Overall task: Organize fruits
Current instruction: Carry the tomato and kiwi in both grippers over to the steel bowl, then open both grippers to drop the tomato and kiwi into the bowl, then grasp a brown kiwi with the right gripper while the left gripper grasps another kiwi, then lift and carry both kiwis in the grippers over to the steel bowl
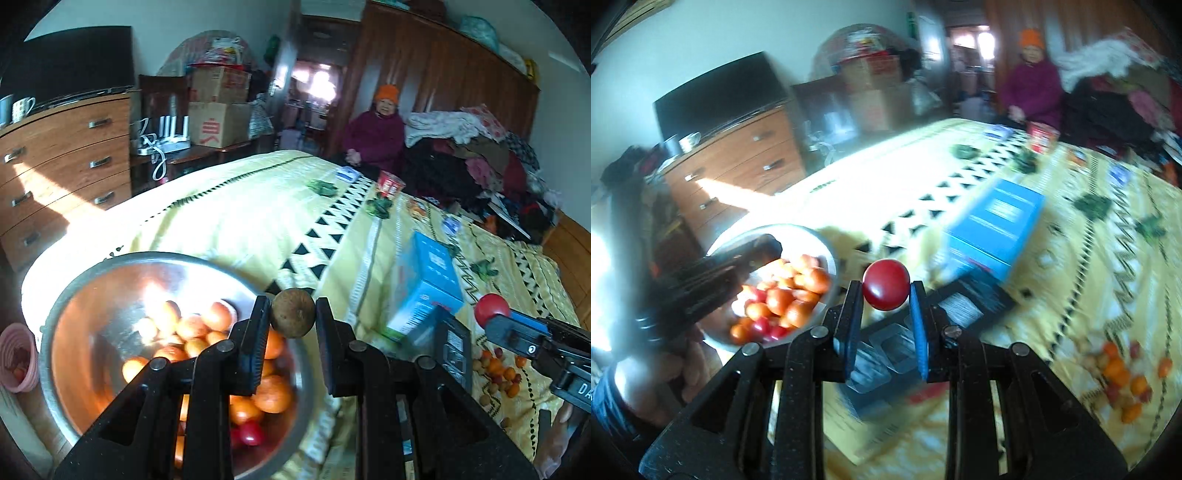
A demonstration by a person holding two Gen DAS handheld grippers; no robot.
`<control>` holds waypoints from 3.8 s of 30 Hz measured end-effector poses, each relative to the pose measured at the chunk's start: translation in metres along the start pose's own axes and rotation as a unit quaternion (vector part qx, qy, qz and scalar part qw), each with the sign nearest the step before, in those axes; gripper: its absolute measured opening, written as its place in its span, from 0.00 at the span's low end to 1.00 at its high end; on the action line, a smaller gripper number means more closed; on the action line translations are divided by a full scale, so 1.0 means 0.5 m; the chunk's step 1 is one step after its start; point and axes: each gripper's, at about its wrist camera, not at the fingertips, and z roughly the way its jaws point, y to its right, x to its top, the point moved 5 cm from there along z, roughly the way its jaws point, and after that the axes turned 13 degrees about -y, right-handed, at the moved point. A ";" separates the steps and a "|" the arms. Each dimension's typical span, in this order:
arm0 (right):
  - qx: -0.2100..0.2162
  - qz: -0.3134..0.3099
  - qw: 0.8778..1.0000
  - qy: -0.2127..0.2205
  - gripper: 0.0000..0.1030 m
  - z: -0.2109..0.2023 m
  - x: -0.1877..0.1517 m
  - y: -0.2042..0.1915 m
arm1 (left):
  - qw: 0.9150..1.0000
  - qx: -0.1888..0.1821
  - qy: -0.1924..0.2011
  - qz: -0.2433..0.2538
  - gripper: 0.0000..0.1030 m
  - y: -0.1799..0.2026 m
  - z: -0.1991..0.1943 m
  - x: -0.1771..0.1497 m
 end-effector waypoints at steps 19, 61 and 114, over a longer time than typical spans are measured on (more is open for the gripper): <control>0.090 -0.066 0.989 -0.098 0.27 0.202 0.058 -0.209 | 0.992 0.039 -0.026 -0.115 0.24 -0.274 0.022 -0.037; -0.171 0.230 0.953 -0.095 0.47 -0.055 -0.540 0.530 | 0.949 -0.171 -0.146 0.223 0.71 0.567 0.111 -0.313; 0.007 0.331 0.938 0.107 0.26 -0.368 -0.282 0.555 | 0.953 -0.257 -0.051 0.153 0.24 0.681 0.044 -0.096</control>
